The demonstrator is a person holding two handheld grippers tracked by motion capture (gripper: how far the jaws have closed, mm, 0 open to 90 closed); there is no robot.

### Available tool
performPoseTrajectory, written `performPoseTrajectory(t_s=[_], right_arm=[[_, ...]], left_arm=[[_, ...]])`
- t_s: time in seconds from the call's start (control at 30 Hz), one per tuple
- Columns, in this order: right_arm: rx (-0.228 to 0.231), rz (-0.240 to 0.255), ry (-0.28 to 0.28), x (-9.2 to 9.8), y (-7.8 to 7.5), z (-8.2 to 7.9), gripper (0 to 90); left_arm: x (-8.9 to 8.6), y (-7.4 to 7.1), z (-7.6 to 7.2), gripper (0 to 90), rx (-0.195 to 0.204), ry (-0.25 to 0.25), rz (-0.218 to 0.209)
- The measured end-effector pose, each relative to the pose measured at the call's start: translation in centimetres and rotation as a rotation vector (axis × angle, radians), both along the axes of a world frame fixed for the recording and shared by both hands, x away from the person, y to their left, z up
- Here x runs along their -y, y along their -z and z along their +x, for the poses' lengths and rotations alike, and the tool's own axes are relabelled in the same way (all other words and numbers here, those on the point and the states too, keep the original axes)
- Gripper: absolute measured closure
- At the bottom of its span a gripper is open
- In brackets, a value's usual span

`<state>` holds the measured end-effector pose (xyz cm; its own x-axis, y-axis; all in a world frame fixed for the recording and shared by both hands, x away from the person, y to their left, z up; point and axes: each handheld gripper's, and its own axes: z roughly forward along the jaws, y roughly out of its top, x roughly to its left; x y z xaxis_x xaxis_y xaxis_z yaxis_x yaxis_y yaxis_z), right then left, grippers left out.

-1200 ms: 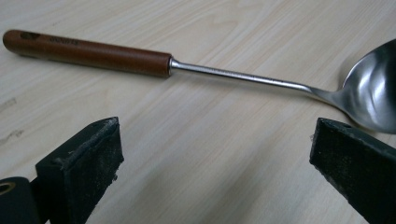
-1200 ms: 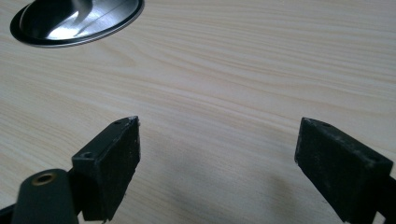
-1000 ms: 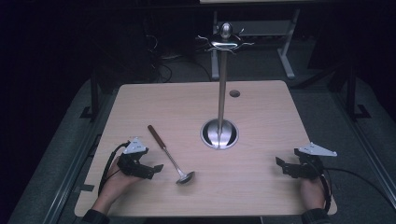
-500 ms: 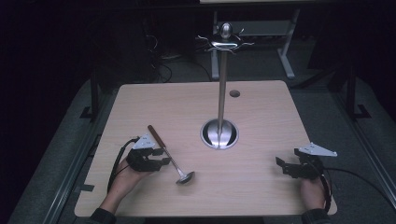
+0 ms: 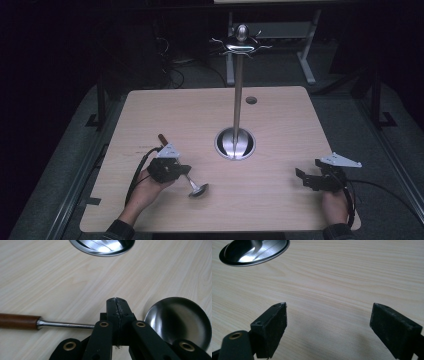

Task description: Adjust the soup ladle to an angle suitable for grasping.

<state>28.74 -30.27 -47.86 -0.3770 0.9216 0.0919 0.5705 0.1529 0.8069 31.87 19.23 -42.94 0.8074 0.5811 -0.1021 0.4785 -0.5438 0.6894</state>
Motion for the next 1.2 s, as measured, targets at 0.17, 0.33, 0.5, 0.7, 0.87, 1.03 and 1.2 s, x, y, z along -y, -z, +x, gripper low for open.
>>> performPoseTrajectory(t_s=[0.17, 0.33, 0.5, 0.7, 0.87, 1.03, 1.2], right_arm=[[-0.001, 0.008, -0.001, 0.1, 0.0, 0.0, 13.7], [-0.001, 0.011, 0.000, 0.1, 0.0, 0.0, 13.7], [-0.001, 0.011, 0.000, 0.1, 0.0, 0.0, 13.7], [0.002, 0.006, -0.003, 0.1, 0.0, 0.0, 13.7], [0.002, 0.007, -0.003, 0.2, 0.0, 0.0, 13.7], [-0.002, 0.010, -0.001, 0.1, 0.0, 0.0, 13.7], [-0.002, 0.010, -0.001, 0.1, 0.0, 0.0, 13.7]], left_arm=[[1.4, 0.4, -0.1, 90.0, -0.032, 0.026, 0.020], [2.3, 0.9, -0.1, 90.0, -0.053, 0.047, 0.060], [2.6, 1.5, -0.2, 90.0, -0.085, 0.049, 0.086], [2.6, 1.9, -0.1, 90.0, -0.106, 0.066, 0.120], [2.6, 2.1, -0.2, 90.0, -0.115, 0.055, 0.110], [2.4, 2.0, -0.2, 90.0, -0.121, 0.070, 0.124], [2.3, 2.1, -0.2, 90.0, -0.124, 0.070, 0.130]])
